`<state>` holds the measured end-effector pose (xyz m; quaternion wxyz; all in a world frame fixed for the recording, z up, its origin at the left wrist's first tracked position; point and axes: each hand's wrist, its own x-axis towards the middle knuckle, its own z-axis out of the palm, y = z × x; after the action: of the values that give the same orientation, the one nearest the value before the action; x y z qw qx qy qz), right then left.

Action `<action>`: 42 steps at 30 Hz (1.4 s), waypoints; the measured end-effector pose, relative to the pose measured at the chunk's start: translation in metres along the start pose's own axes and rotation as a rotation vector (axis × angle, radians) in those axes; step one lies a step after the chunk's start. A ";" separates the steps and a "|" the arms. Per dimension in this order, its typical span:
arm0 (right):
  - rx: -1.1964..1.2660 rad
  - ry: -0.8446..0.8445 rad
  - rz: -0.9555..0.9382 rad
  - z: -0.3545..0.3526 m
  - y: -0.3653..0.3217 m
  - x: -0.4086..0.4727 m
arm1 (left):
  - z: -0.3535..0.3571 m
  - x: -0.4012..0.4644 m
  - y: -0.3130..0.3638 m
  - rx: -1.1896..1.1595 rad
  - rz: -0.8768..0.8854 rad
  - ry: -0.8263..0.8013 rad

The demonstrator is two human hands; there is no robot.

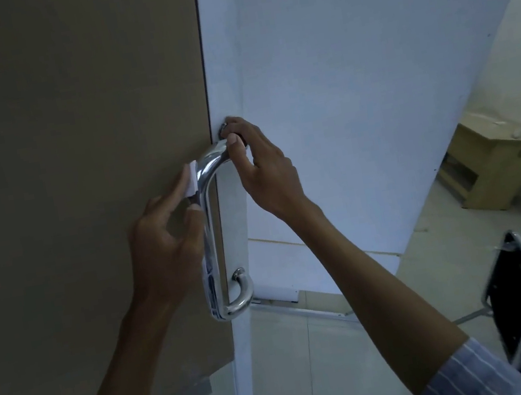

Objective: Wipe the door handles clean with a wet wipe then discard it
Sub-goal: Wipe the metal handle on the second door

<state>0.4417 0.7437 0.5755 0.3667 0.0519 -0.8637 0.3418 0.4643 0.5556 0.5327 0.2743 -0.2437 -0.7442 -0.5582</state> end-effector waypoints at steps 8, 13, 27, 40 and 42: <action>0.031 -0.009 -0.023 0.006 0.005 0.003 | -0.002 -0.004 -0.010 -0.051 -0.090 -0.043; 0.058 -0.008 -0.043 0.009 0.008 0.004 | -0.006 -0.006 -0.006 -0.045 -0.095 -0.037; 0.090 0.031 -0.070 0.015 0.010 0.009 | -0.003 -0.015 -0.031 -0.149 -0.178 -0.112; 0.140 -0.001 -0.012 0.018 0.006 0.010 | -0.003 -0.022 -0.030 -0.044 -0.149 -0.133; 0.153 -0.003 -0.001 0.018 0.006 0.011 | -0.001 -0.019 -0.022 0.021 -0.073 -0.152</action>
<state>0.4206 0.7387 0.5704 0.3605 0.0806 -0.8357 0.4064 0.4633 0.5476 0.5048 0.1989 -0.2552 -0.7770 -0.5400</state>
